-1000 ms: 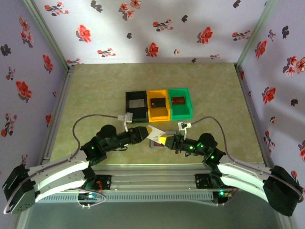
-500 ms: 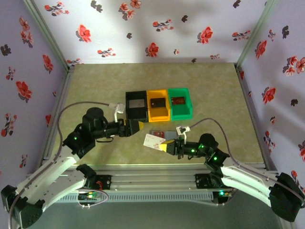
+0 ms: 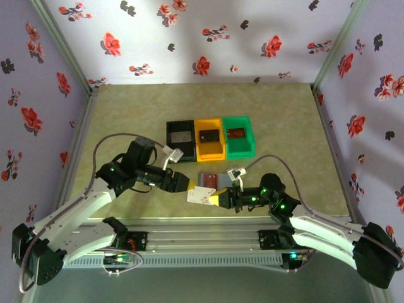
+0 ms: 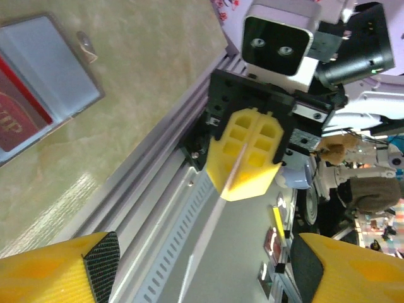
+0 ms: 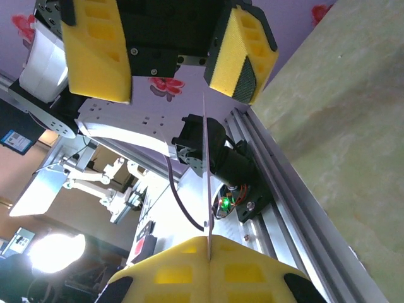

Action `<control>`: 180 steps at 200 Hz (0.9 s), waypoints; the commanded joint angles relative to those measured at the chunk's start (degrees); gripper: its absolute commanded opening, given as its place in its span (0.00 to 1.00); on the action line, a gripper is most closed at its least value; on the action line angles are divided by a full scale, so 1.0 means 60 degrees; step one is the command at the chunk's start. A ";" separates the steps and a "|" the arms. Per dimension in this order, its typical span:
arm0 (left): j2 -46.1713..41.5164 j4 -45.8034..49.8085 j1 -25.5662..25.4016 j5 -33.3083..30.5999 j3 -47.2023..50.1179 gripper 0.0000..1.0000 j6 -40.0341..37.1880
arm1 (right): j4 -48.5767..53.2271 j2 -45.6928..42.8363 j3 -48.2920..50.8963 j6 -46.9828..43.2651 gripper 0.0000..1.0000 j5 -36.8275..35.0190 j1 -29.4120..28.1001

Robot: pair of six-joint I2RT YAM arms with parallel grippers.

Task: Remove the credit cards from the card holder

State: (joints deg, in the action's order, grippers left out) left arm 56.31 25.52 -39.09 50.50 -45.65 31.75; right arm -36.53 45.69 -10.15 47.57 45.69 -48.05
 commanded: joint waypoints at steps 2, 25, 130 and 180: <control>-0.0114 -0.0671 0.0018 0.0869 0.0169 0.70 0.0107 | -0.0561 0.0069 -0.0315 -0.0034 0.00 0.0404 -0.0019; -0.0069 -0.0839 -0.0105 0.1067 0.0323 0.60 0.0155 | -0.0680 0.0132 -0.0344 0.0011 0.00 0.0470 -0.0019; 0.0186 -0.0708 -0.0280 0.1590 0.0488 0.34 -0.0062 | -0.0970 0.0485 -0.0525 0.0099 0.00 0.0676 -0.0028; 0.0340 -0.0694 -0.0451 0.1747 0.0507 0.28 -0.0102 | -0.0984 0.0475 -0.0548 0.0055 0.00 0.0646 -0.0026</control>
State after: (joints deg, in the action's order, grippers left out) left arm 57.98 21.50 -41.32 58.65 -42.96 32.16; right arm -39.62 48.56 -11.64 48.01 48.51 -48.05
